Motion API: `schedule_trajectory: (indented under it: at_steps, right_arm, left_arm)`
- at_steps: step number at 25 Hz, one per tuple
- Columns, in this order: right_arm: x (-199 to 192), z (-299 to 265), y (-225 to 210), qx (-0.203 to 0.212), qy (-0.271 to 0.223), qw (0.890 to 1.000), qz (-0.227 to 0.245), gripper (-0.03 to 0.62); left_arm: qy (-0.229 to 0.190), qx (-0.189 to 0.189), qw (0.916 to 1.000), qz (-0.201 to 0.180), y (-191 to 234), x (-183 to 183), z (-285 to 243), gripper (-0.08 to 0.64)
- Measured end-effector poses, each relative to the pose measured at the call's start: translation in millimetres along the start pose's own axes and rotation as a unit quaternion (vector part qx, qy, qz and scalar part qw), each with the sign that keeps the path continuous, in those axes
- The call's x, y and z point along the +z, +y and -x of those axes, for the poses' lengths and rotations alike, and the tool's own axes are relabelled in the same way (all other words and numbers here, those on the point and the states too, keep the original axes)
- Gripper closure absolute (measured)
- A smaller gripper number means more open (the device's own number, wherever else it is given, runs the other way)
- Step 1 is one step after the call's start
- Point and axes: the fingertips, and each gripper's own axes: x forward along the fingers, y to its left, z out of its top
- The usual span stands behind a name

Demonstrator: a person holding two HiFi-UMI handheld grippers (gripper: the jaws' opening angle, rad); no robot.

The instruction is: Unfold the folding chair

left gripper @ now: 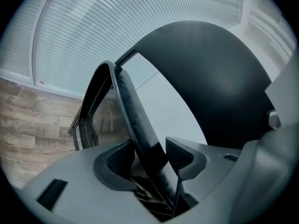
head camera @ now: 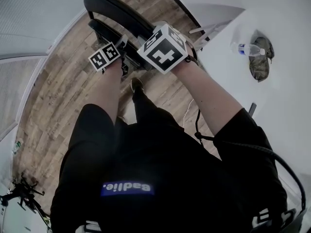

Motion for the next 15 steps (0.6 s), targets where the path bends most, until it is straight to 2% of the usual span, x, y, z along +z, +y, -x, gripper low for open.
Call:
schedule_trajectory:
  at_steps: [10, 15]
  right_arm:
    - [1, -1, 19, 0.009, -0.006, 1.000, -0.003, 0.503]
    - [1, -7, 34, 0.025, -0.008, 1.000, -0.017, 0.505]
  left_arm:
    - [-0.015, -0.003, 0.9999, 0.000, 21, -7, 41, 0.359]
    - [-0.021, -0.017, 0.9991, 0.032, 50, -15, 79, 0.359]
